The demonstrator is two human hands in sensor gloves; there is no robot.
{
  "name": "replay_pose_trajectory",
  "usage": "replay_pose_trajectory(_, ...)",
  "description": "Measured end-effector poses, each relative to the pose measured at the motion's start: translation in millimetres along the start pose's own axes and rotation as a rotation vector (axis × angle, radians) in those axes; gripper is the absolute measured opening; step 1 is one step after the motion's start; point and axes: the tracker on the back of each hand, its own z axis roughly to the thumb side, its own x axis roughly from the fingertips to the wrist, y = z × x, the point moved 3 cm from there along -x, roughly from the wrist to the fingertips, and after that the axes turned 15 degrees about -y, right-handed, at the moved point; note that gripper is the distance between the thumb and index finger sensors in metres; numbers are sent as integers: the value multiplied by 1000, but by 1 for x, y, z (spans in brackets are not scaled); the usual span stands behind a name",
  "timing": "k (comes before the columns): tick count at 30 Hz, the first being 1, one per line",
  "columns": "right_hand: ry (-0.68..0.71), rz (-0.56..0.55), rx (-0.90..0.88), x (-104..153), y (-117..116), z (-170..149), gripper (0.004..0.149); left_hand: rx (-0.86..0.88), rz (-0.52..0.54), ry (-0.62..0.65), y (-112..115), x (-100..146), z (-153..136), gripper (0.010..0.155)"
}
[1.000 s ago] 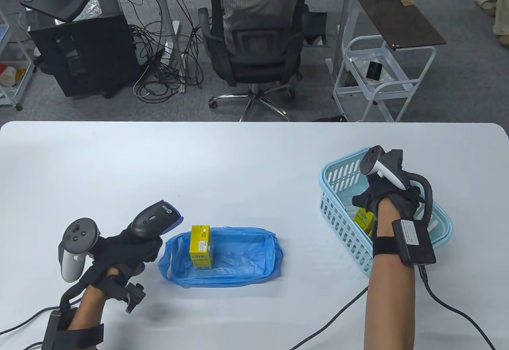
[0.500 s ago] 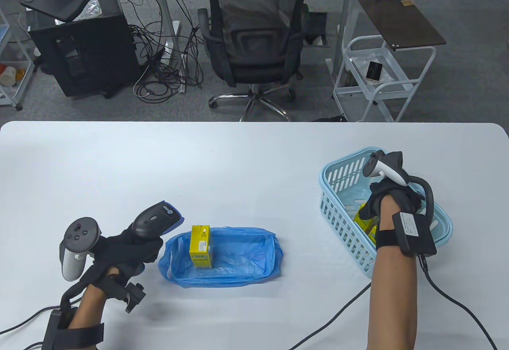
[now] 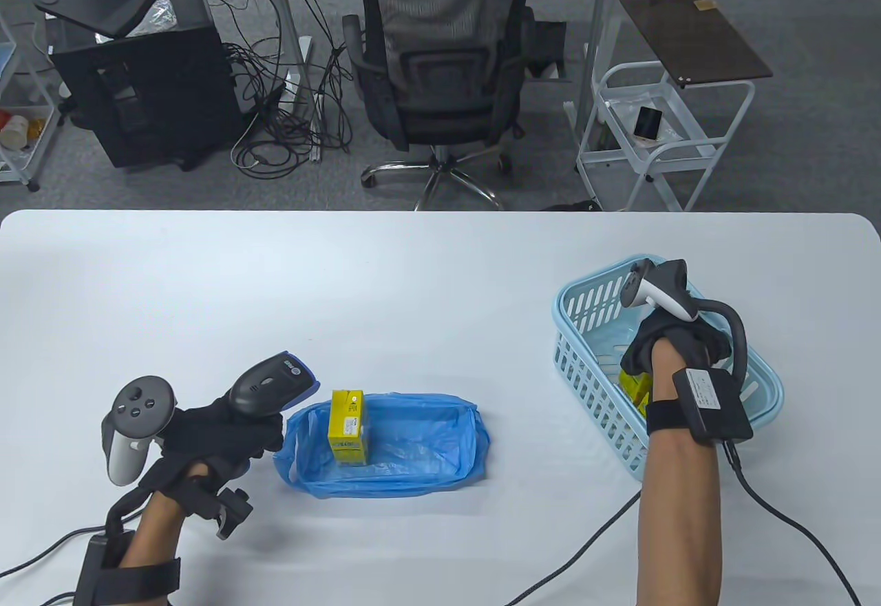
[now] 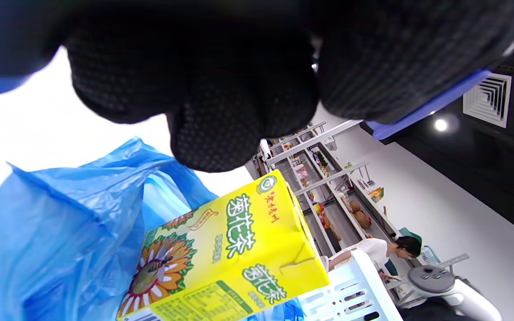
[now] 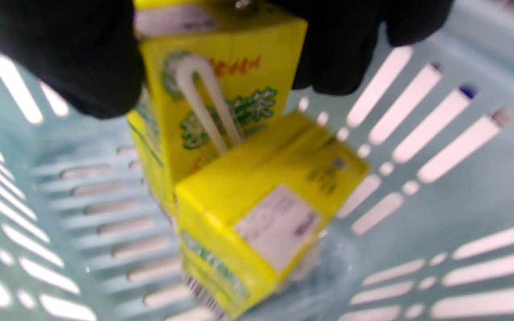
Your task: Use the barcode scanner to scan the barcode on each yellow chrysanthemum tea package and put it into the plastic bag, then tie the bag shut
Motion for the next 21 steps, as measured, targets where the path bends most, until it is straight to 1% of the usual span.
replay_pose_trajectory(4, 26, -129, -42, 36, 37, -12, 85, -16, -11, 4, 4, 0, 2, 67)
replay_pose_trajectory(6, 50, -228, -73, 60, 57, -16, 85, -12, -26, 6, 6, 0, 2, 67)
replay_pose_trajectory(7, 81, -287, -100, 76, 69, -17, 85, -10, -26, 9, 6, 0, 2, 67)
replay_pose_trajectory(8, 110, -323, -137, 89, 77, -16, 84, -11, -28, 11, 7, 1, 3, 67)
replay_pose_trajectory(11, 233, -397, -196, 131, 90, 0, 83, -8, -35, 15, 8, 0, 3, 66)
replay_pose_trajectory(13, 349, -406, -236, 154, 89, 17, 82, -10, -40, 18, 8, 0, 3, 65)
replay_pose_trajectory(14, 426, -392, -269, 167, 85, 31, 82, -10, -41, 21, 8, 0, 3, 65)
replay_pose_trajectory(15, 470, -388, -286, 175, 82, 40, 82, -8, -41, 23, 8, 0, 3, 65)
replay_pose_trajectory(17, 569, -390, -309, 195, 70, 68, 82, -8, -40, 24, 8, 0, 3, 63)
replay_pose_trajectory(19, 630, -398, -307, 211, 58, 94, 81, -6, -47, 28, 9, 0, 3, 62)
replay_pose_trajectory(21, 652, -404, -308, 220, 48, 113, 81, -9, -55, 33, 11, 0, 3, 60)
